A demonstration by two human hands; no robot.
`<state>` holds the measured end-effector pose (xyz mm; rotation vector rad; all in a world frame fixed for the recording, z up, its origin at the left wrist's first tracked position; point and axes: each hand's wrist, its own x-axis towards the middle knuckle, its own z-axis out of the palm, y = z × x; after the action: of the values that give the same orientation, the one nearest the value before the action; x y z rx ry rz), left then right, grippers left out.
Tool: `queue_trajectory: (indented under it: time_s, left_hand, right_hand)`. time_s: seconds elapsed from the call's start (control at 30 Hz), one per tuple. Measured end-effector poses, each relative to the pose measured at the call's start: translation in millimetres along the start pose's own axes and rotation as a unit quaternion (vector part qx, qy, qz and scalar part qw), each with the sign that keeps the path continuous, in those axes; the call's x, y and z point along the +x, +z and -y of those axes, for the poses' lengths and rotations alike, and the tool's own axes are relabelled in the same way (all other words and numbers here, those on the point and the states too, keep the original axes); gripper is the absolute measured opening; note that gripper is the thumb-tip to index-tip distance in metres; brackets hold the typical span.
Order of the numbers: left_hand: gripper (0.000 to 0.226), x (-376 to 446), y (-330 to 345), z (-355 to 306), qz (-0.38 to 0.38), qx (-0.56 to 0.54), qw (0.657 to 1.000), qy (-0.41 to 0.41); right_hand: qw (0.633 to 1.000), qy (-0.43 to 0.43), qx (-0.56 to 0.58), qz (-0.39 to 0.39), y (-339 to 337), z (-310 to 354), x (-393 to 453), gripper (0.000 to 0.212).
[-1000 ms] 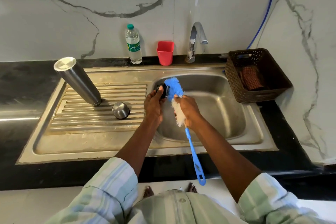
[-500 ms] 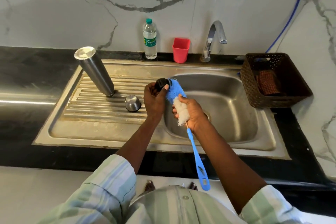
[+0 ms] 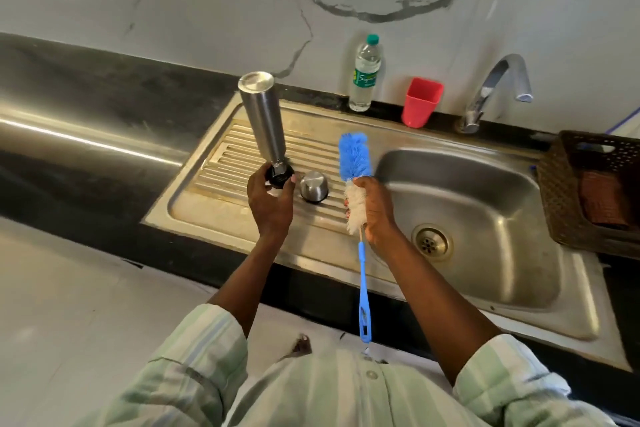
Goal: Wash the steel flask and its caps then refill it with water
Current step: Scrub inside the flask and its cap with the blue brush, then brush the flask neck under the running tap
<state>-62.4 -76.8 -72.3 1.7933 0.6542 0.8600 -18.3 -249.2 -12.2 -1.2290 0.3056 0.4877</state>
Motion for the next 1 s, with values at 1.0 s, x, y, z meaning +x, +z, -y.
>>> queue_trajectory:
  time_s: [1.0]
  left_hand:
    - [0.087, 10.2, -32.3, 29.3, 0.139, 0.059, 0.988, -0.044]
  right_hand:
    - [0.999, -0.004, -0.044, -0.006, 21.1, -31.6, 13.1, 0.007]
